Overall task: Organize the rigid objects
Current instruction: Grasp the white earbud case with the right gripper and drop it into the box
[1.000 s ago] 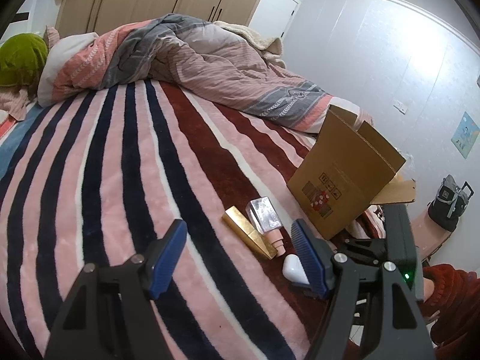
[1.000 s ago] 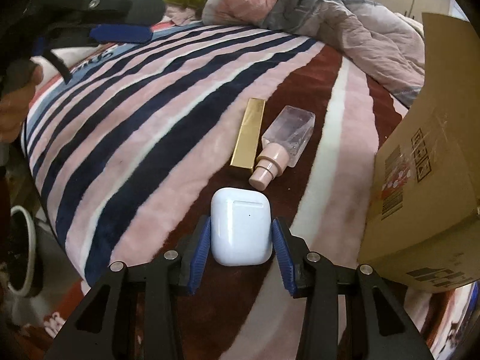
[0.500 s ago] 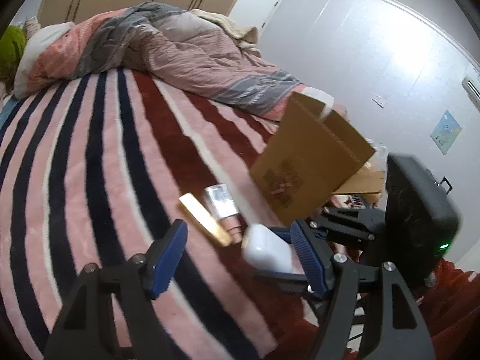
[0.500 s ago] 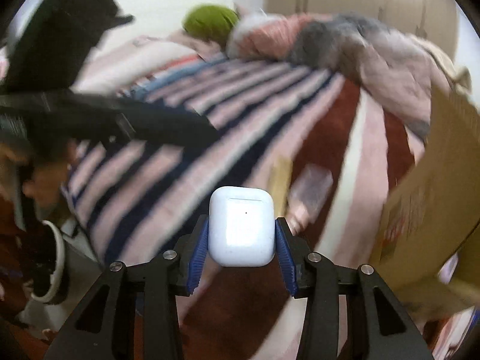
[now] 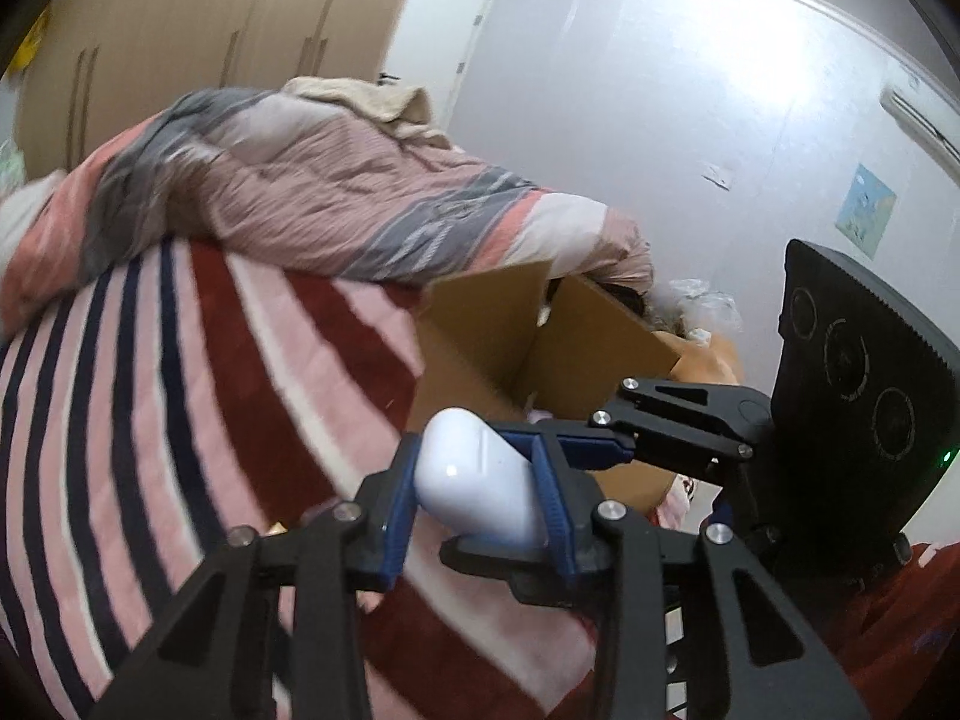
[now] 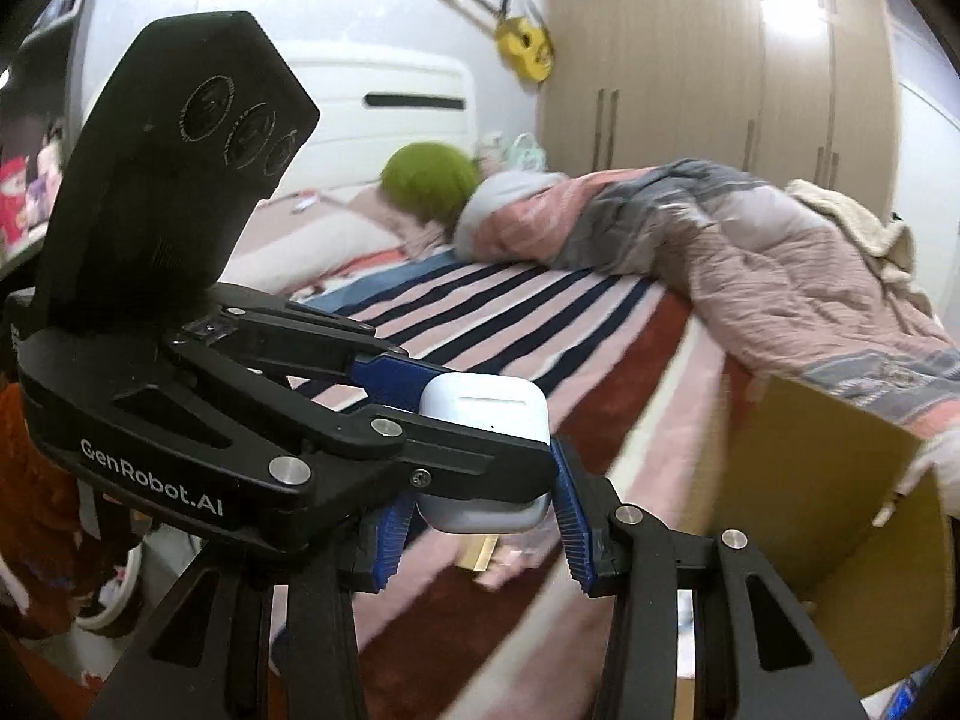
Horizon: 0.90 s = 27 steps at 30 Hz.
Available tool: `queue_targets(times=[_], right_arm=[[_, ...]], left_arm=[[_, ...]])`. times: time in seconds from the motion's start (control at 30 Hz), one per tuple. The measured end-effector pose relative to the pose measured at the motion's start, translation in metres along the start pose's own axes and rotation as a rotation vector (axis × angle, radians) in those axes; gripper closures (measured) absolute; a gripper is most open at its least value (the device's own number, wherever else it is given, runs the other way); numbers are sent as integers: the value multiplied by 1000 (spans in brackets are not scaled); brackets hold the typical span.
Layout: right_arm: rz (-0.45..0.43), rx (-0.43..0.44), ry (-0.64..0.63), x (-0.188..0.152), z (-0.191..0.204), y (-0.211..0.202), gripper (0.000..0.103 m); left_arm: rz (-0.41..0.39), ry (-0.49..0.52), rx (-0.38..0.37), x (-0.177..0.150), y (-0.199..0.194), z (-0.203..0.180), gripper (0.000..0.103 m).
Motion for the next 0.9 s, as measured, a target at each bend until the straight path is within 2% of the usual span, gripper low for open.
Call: queue_targets(times=[0.17,0.43,0.5,0.53,0.57,0.6,0.73,0.9], right_arm=[[-21,-73,38,4,-52,-26,65],[76,-181,99,-20,-121,-33,65],[97,-214,107,-26,-131,-32,64],[93,-233,102,-28,-134,-35,57],[89,-238,99,-29,-136,-37,46],[80,-238,95,-29,-136,-39,42],[78,-234,88,-28,-134,-40,40],[86,-217,82,-23,-118,-36,40]], left_arm=[[28,47,-53,30,41,-32,69],[116,92,-82,37,107,-61,67],[121,98,-74,37,114,-62,45],[114,104,-67,37,115,-63,41],[106,109,-65,37,113,-63,37],[101,110,-67,38,111,-62,36],[70,98,-45,40,95,-51,34],[18,67,8,38,57,-26,32]])
Point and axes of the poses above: each gripper's, at about its wrist camera, not at the fingertips, and y roughly the way its jaws point, z to its left, x to its top, the point moved 8 cm from there along y, roughly the way its jaws point, and after that the axes turned 4 degrees about y, right-handed, at the moved point
